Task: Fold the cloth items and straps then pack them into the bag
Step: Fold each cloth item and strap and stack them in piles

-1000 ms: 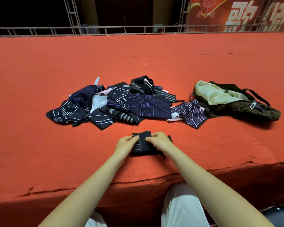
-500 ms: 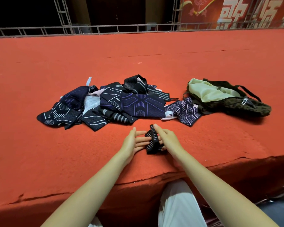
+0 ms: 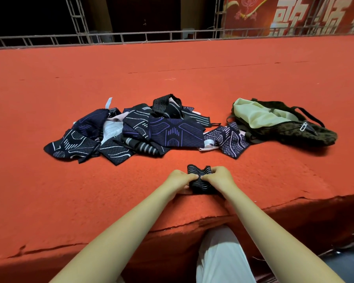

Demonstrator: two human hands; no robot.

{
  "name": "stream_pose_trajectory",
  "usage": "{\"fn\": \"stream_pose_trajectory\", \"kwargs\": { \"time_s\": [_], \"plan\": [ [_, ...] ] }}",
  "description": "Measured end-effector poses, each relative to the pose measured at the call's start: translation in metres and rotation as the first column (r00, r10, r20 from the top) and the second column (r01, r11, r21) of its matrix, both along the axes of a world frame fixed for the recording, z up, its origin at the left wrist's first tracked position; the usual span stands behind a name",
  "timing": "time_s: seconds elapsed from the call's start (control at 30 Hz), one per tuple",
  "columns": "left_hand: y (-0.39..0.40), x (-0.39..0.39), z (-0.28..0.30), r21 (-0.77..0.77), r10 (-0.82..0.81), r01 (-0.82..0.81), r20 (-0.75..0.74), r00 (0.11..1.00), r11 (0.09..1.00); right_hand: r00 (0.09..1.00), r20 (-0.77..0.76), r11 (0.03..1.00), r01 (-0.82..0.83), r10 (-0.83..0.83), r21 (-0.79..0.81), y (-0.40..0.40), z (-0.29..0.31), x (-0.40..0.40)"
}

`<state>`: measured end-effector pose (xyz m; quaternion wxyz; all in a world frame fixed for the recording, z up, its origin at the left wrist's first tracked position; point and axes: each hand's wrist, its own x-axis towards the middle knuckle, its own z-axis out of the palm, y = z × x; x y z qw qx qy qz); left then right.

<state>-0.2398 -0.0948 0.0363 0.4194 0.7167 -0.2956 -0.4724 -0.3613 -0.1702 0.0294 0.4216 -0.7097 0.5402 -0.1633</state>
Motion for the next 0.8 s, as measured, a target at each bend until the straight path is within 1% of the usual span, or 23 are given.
{"fn": "stream_pose_trajectory", "kwargs": {
  "time_s": [0.03,0.07,0.17,0.23,0.27,0.33,0.4,0.47,0.53,0.57,0.6,0.67,0.7,0.77,0.8],
  "plan": [
    [-0.001,-0.001,0.000,0.002,0.020,-0.020,0.001,1.000,1.000,0.999,0.051,1.000,0.002,-0.003,0.022,0.001,0.000,-0.002],
    [-0.001,-0.002,0.000,-0.010,0.046,-0.047,-0.037,0.998,0.999,0.994,0.109,0.999,0.004,-0.009,0.045,0.001,0.001,-0.004],
    [0.003,-0.001,0.000,-0.087,0.114,-0.144,-0.285,0.952,0.986,0.949,0.314,0.987,-0.024,-0.028,0.159,0.000,0.004,-0.008],
    [0.013,0.006,0.003,-0.149,0.130,-0.199,-0.378,0.916,0.969,0.904,0.427,0.960,-0.107,-0.015,0.260,0.005,0.010,-0.001],
    [0.019,0.012,0.006,-0.188,0.131,-0.221,-0.399,0.908,0.957,0.883,0.469,0.945,-0.148,-0.006,0.291,0.008,0.014,0.007],
    [0.032,0.032,0.014,-0.252,0.164,-0.286,-0.416,0.895,0.924,0.852,0.524,0.933,-0.200,0.014,0.300,0.015,0.022,0.028],
    [0.046,0.062,0.022,-0.301,0.273,-0.406,-0.399,0.876,0.863,0.818,0.576,0.928,-0.229,0.018,0.296,0.024,0.030,0.056],
    [0.063,0.099,0.031,-0.348,0.430,-0.552,-0.370,0.824,0.758,0.799,0.600,0.918,-0.261,0.031,0.299,0.035,0.038,0.088],
    [0.086,0.145,0.038,-0.370,0.602,-0.691,-0.340,0.723,0.621,0.809,0.584,0.907,-0.295,0.069,0.301,0.048,0.042,0.122],
    [0.102,0.170,0.040,-0.388,0.672,-0.730,-0.301,0.677,0.562,0.821,0.563,0.907,-0.307,0.098,0.290,0.054,0.043,0.140],
    [0.119,0.199,0.038,-0.409,0.731,-0.743,-0.226,0.644,0.529,0.834,0.536,0.909,-0.318,0.133,0.270,0.061,0.043,0.158],
    [0.153,0.251,0.030,-0.423,0.811,-0.745,-0.040,0.584,0.516,0.860,0.457,0.917,-0.346,0.226,0.199,0.073,0.041,0.194],
    [0.168,0.276,0.021,-0.395,0.833,-0.759,0.030,0.553,0.518,0.872,0.400,0.919,-0.365,0.282,0.148,0.078,0.039,0.211],
    [0.193,0.314,0.009,-0.334,0.862,-0.801,0.083,0.500,0.497,0.889,0.258,0.916,-0.400,0.379,0.033,0.081,0.032,0.243],
    [0.202,0.328,0.004,-0.318,0.871,-0.812,0.133,0.474,0.490,0.894,0.187,0.912,-0.409,0.407,-0.032,0.079,0.028,0.258]
  ]
}}
